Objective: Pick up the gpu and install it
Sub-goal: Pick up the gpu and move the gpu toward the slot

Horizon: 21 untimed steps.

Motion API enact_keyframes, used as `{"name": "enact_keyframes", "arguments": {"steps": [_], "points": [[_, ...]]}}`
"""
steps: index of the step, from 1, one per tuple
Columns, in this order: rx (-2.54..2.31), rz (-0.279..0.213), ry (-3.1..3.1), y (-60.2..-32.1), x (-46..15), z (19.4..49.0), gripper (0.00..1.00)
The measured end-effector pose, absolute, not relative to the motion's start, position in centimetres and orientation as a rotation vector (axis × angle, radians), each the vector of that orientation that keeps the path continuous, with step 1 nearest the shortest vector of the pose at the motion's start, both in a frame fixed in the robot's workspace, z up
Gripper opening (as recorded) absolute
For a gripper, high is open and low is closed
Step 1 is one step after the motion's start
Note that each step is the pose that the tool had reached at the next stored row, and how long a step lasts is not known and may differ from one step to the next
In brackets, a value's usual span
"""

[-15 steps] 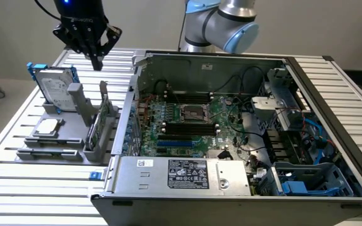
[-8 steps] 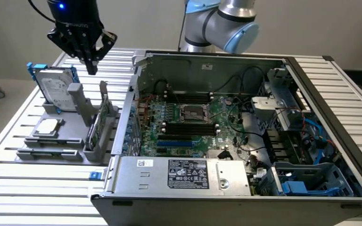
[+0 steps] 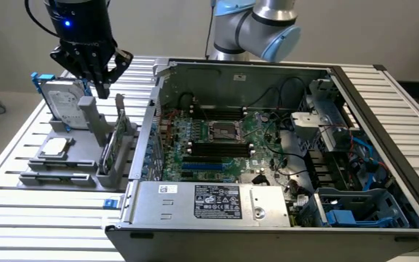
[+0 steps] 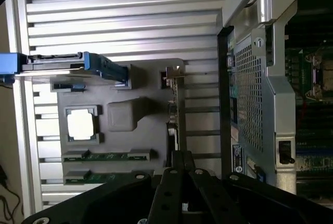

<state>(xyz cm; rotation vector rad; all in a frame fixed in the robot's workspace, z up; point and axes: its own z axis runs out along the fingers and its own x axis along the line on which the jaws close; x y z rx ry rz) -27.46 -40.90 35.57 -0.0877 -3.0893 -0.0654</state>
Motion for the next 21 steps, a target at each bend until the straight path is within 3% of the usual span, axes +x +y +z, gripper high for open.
{"name": "enact_keyframes", "arguments": {"steps": [11,13,16,17,21], "points": [[0.051,-0.062,-3.086,-41.0,-28.1,34.3,0.12],[0.055,-0.062,-3.088,-41.1,-28.3,34.2,0.24],[0.057,-0.062,-3.095,-41.1,-28.4,34.2,0.3],[0.057,-0.062,-3.095,-41.1,-28.4,34.2,0.36],[0.057,-0.062,-3.095,-41.4,-28.5,33.5,0.36]]}}
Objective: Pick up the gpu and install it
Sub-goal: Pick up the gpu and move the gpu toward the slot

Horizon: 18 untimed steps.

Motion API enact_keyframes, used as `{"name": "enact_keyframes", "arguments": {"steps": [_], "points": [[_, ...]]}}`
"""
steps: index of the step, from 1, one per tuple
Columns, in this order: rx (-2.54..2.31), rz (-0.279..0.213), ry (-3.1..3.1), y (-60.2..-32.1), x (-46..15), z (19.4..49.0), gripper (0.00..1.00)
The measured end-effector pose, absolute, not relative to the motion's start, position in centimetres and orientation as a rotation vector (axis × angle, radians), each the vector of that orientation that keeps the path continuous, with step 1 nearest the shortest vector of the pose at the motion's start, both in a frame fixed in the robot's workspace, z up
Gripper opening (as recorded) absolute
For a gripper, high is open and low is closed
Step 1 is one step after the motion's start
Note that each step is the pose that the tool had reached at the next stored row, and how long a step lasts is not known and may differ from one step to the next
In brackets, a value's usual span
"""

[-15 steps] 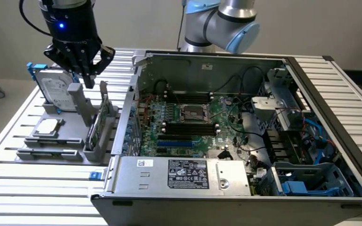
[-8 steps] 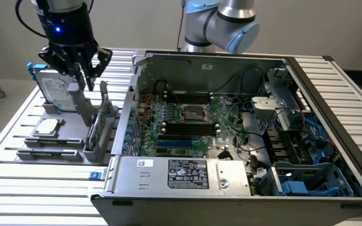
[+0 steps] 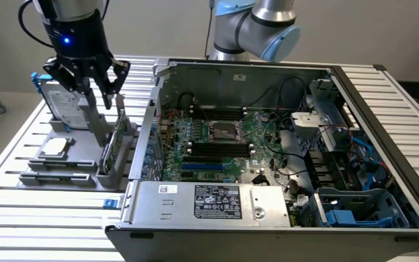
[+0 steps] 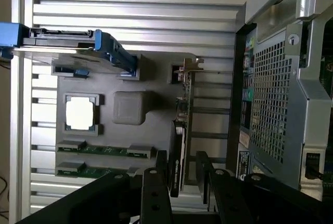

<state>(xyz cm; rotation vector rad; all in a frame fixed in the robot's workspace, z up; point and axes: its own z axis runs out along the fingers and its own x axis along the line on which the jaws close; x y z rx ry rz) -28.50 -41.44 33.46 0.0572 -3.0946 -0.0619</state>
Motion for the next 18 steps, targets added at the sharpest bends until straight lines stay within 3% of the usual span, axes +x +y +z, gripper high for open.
{"name": "enact_keyframes", "arguments": {"steps": [18], "points": [[0.075,-0.062,-3.094,-42.7,-28.7,30.2,0.36]]}}
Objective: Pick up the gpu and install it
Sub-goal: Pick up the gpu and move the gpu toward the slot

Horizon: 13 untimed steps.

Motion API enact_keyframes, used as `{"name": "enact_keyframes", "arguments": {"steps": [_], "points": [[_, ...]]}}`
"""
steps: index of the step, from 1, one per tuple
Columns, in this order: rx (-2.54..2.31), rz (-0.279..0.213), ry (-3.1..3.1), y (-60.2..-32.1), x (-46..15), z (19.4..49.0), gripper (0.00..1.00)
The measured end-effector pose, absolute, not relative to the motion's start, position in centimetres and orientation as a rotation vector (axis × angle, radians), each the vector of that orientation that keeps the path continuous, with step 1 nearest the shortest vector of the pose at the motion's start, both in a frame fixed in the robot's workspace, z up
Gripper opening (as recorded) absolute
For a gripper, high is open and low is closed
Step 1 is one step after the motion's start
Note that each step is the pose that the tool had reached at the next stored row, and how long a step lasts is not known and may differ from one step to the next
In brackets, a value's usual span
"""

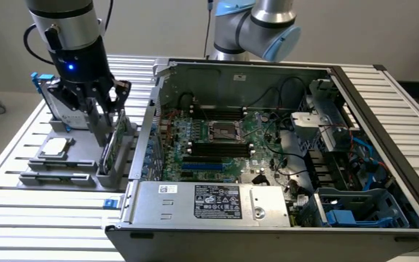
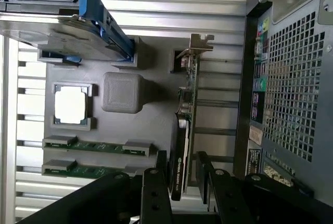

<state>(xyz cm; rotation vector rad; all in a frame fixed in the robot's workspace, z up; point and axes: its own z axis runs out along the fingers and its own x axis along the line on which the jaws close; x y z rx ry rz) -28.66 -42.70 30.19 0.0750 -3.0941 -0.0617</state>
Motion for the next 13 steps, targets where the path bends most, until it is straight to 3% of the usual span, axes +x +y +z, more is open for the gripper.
{"name": "enact_keyframes", "arguments": {"steps": [10,11,13], "points": [[0.092,-0.061,-3.093,-42.7,-28.6,28.4,0.38],[0.093,-0.061,-3.093,-42.7,-28.6,28.2,0.44],[0.094,-0.061,-3.093,-42.7,-28.6,27.8,0.44]]}}
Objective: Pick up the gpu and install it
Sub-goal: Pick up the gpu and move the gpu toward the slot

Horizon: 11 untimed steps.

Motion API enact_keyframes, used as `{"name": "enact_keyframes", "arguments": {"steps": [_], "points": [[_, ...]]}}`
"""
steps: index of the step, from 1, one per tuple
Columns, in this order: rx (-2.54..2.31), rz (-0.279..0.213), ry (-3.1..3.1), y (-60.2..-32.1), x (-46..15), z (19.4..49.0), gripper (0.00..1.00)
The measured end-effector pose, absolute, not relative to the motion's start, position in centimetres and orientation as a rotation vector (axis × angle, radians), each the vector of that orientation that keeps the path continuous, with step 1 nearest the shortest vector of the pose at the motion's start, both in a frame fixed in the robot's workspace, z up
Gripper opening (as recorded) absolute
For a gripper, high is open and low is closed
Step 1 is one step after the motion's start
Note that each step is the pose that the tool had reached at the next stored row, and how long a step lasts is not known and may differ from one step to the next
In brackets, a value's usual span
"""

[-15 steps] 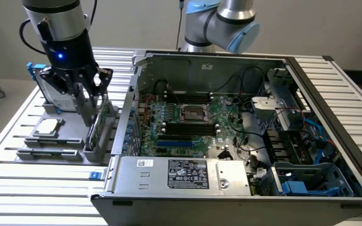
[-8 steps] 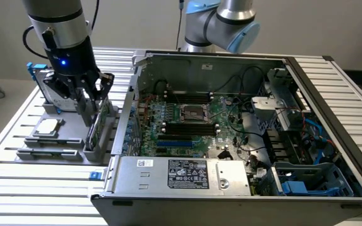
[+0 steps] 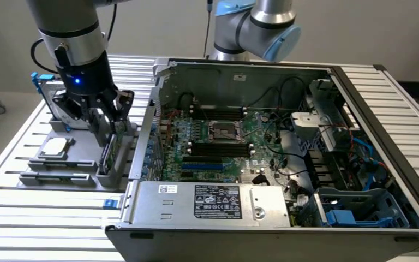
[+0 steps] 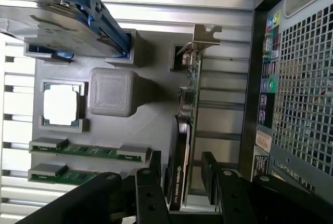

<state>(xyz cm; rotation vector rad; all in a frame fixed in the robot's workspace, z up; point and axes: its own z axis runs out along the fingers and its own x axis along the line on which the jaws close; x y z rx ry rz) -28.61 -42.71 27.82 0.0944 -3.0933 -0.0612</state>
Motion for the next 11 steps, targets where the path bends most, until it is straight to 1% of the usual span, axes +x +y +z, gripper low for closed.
{"name": "enact_keyframes", "arguments": {"steps": [11], "points": [[0.095,-0.061,-3.093,-42.7,-28.5,25.8,0.44]]}}
